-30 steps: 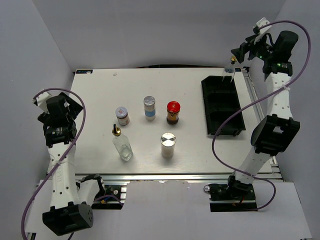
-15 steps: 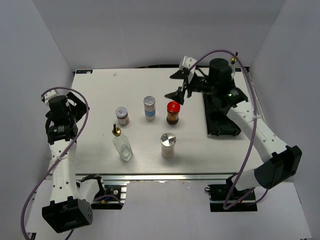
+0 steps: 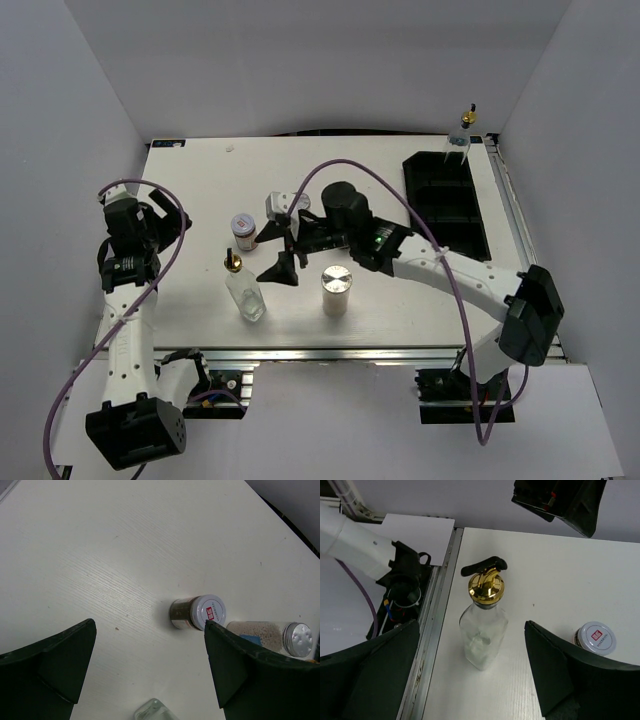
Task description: Organize the condiment bottles
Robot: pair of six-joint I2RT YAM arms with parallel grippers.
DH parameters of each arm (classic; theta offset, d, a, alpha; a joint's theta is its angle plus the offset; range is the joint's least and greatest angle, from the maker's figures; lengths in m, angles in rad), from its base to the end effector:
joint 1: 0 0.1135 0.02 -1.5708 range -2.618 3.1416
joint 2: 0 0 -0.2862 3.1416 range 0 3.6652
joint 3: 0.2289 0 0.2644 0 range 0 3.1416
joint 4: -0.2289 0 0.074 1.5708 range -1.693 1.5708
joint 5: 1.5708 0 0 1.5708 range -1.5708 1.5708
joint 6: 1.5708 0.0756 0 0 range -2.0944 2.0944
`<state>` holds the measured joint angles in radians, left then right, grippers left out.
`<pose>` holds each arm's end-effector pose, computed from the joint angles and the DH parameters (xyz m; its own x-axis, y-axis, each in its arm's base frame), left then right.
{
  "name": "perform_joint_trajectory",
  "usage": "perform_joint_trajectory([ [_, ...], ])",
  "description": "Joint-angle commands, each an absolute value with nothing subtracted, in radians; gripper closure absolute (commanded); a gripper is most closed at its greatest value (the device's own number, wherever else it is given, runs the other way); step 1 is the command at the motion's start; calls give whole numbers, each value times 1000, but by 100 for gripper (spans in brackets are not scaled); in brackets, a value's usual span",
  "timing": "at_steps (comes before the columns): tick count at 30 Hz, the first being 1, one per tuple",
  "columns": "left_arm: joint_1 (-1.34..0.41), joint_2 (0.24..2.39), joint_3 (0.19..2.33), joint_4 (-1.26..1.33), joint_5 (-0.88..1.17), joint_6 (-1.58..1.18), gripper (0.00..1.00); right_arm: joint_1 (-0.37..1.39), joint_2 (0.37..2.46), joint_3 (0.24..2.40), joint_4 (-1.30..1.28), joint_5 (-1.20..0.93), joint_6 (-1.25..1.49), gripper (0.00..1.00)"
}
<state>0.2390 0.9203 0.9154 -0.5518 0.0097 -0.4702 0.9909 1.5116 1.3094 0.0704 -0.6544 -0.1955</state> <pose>0.2251 0.0541 0.3209 -0.3540 -0.5526 -0.7545 -0.4365 0.8112 -0.3892 0.1808 0.3600 0.3886 0.1225 -0.0942 -0.9880 -0.9894 -0.0900 -0.1141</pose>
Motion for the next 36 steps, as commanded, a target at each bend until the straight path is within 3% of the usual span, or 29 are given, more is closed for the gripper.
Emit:
perform_joint_trajectory([
  [1,236,904,904,-523,34,-457,2,1014,1554,1311,245,-566,-85,11],
  [12,236,916,890,-515,41,-454,2,1068,1741,1388,340,-558,-8,11],
  [17,236,916,887,-520,25,-451,2,1080,1816,1437,377,-580,29,18],
  [21,236,922,885,-523,25,-451,2,1089,1850,1465,399,-598,32,36],
  [24,236,925,882,-525,20,-449,2,1089,1858,1460,414,-623,34,56],
  [27,238,928,887,-534,14,-446,2,1089,1845,1460,400,-632,22,78],
  [29,238,927,887,-537,14,-448,2,1089,1827,1468,371,-632,11,98],
  [36,238,917,894,-548,-49,-446,2,1071,1746,1593,211,-609,-78,100],
])
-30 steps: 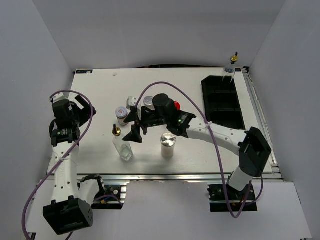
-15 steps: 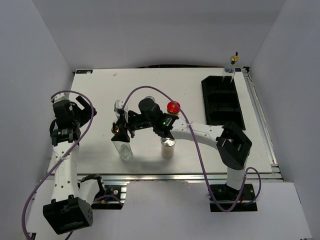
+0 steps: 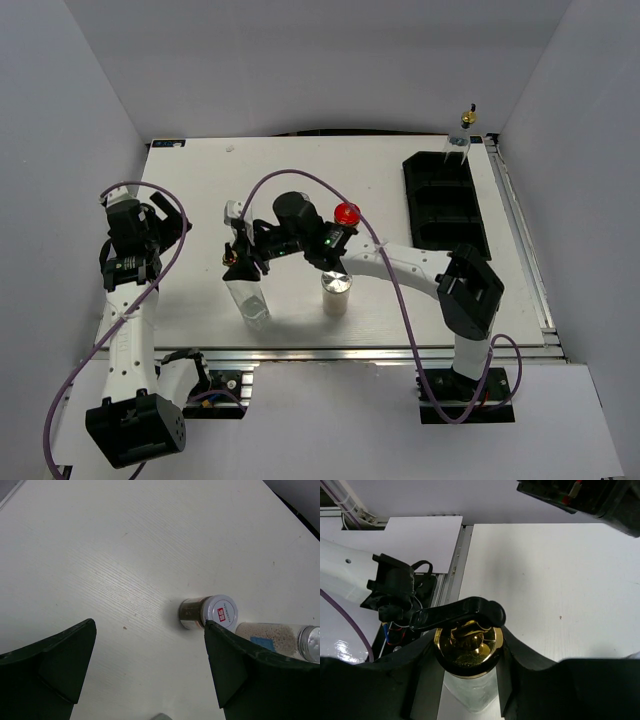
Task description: Organize the condiment bottles
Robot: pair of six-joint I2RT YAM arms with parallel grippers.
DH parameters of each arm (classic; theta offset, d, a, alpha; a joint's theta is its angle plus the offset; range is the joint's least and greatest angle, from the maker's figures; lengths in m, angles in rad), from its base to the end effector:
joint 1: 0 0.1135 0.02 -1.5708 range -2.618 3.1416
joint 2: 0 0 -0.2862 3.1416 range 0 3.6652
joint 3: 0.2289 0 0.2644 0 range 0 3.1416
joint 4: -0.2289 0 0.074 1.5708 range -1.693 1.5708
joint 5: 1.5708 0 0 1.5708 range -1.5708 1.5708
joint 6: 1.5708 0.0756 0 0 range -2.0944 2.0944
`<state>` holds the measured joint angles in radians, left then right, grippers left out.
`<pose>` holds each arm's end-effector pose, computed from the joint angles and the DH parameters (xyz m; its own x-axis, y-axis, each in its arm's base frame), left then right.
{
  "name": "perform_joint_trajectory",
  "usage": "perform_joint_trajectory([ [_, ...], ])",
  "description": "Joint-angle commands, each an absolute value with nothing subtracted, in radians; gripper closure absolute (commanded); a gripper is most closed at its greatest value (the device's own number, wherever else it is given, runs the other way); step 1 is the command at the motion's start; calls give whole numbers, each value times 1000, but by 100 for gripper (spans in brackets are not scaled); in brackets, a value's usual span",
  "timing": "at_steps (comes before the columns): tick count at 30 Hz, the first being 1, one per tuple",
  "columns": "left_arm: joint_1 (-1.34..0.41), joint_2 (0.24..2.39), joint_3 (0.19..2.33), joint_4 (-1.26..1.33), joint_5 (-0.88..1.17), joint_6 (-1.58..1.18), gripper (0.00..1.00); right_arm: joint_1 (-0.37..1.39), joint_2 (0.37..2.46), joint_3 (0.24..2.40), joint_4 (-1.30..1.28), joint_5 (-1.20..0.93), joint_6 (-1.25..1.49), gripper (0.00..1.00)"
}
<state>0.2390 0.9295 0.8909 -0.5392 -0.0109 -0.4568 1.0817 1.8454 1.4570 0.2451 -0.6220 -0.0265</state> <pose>0.2269 0.0561 0.3111 -0.3679 -0.5436 -0.7544 -0.4545 0.8129 -0.3641 0.1926 0.4556 0.3276 -0.0409 -0.1226 -0.9916 -0.9898 -0.1305 0.0570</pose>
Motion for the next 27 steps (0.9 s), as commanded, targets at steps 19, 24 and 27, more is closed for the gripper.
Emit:
perform_joint_trajectory([
  [19,238,900,931,-571,-118,-454,2,572,1652,2005,-73,-418,5,100],
  [24,236,890,946,-572,-166,-457,2,468,1658,2008,-132,-209,-101,100],
  [27,238,897,942,-568,-172,-453,2,404,1677,2010,-147,-157,-124,100],
])
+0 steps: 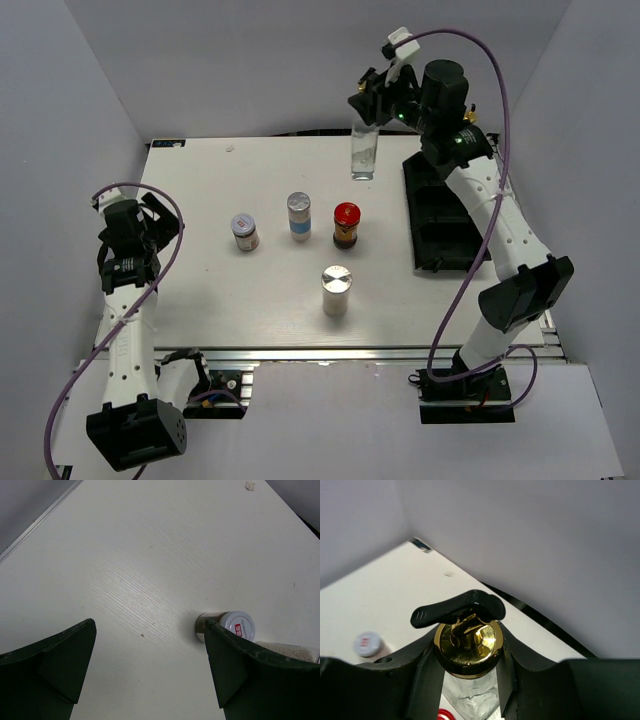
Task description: Organize the condiment bottles
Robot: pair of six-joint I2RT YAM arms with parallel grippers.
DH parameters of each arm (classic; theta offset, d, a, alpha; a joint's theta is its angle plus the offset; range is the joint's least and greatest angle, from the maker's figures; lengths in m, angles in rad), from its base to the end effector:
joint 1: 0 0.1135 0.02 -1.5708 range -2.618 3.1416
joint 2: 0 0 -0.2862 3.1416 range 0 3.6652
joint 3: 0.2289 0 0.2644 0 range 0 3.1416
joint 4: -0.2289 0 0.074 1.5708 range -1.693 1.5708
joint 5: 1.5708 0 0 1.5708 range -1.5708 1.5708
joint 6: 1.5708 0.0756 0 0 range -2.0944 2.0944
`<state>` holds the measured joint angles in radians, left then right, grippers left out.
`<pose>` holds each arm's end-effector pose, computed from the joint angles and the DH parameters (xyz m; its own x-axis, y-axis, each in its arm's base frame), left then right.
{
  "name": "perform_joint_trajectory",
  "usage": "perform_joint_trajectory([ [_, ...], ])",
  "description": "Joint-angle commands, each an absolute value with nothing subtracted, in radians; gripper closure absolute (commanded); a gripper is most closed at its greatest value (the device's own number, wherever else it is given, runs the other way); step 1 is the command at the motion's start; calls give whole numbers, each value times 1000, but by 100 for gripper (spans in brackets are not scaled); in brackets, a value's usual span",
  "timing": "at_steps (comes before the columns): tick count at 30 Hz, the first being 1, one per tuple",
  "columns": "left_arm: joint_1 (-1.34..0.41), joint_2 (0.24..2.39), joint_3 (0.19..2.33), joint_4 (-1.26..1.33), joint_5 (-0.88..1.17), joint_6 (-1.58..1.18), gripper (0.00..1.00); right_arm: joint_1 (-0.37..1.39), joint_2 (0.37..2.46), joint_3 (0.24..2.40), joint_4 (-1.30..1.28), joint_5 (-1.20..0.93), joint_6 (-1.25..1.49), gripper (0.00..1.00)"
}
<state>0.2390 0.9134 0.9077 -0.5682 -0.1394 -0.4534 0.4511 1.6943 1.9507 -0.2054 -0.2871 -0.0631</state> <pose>0.2190 0.0642 0.3178 -0.3218 -0.5249 -0.7880 -0.5437 0.7838 -0.3000 0.3826 0.2091 0.5283 0.0882 -0.0245 -0.9958 -0.6684 0.7398 -0.0774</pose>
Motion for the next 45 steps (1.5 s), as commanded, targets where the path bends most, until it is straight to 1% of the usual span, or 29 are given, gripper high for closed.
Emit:
perform_joint_trajectory([
  [1,238,899,942,-566,-167,-453,2,376,1681,2006,-146,-138,-130,100],
  [6,238,930,933,-557,-143,-448,2,322,1721,1983,-129,-72,-188,100],
  [10,238,945,927,-563,-169,-448,2,282,1773,2008,-127,-23,-209,100],
  [16,238,968,922,-552,-147,-454,2,224,1828,1982,-81,-60,-199,100],
  [23,236,980,919,-555,-178,-453,2,189,1879,1964,-52,-69,-207,100],
  [41,236,982,916,-563,-207,-451,2,137,1914,1890,18,-83,-308,100],
  [45,238,983,916,-564,-209,-453,2,135,1919,1896,47,-49,-321,100],
])
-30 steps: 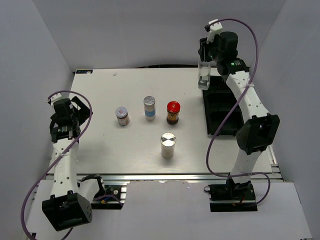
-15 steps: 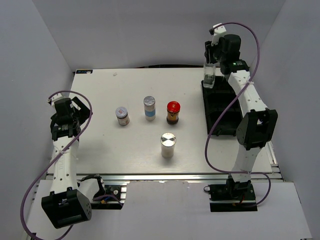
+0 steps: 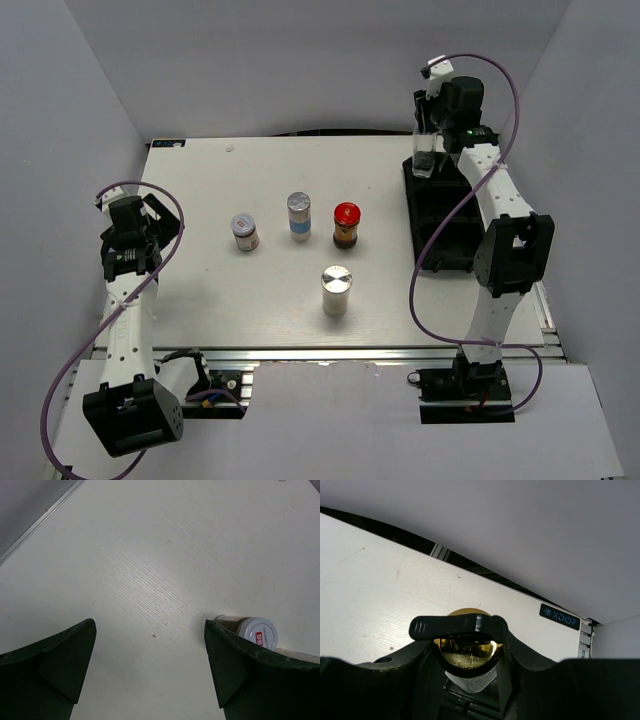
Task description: Organize the condiment bottles
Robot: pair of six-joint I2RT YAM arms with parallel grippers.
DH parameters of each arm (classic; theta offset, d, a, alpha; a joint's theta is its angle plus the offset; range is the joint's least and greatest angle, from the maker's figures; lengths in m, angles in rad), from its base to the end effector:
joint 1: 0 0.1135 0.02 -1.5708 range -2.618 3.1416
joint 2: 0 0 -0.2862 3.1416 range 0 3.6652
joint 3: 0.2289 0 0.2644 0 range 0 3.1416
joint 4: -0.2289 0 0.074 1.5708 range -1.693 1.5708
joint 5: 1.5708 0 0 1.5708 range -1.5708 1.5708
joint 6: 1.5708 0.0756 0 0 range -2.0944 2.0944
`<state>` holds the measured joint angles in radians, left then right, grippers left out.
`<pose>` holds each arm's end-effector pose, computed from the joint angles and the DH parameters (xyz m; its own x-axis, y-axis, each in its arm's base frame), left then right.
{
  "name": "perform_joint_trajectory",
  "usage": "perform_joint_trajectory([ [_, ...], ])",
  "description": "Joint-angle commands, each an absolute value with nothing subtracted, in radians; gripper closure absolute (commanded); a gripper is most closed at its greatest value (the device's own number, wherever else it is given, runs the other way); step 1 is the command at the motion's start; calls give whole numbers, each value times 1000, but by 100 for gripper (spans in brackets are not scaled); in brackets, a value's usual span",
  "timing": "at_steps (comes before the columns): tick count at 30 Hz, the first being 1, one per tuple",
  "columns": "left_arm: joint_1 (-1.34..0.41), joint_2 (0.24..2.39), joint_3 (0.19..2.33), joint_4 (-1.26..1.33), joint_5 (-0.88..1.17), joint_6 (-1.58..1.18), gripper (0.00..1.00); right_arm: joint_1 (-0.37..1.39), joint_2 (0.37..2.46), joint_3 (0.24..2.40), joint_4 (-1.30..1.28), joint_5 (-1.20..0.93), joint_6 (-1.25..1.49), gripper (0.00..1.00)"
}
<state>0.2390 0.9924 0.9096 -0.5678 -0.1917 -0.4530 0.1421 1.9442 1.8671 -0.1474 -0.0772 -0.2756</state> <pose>0.2327 0.0715 0.3019 -0.3629 -0.5306 -0.7660 -0.5989 0.7626 -0.2445 0.5252 0.0810 0.3867 -0.1534 -0.2960 -0.9428 -0.2675 0.9309 -0.2488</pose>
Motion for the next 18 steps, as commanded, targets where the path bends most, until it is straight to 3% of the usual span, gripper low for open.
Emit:
perform_joint_trajectory([
  [1,238,985,916,-565,-209,-453,2,133,1924,1899,48,-43,-325,100],
  [18,236,982,913,-574,-225,-449,2,126,1954,1861,46,-26,-328,100],
])
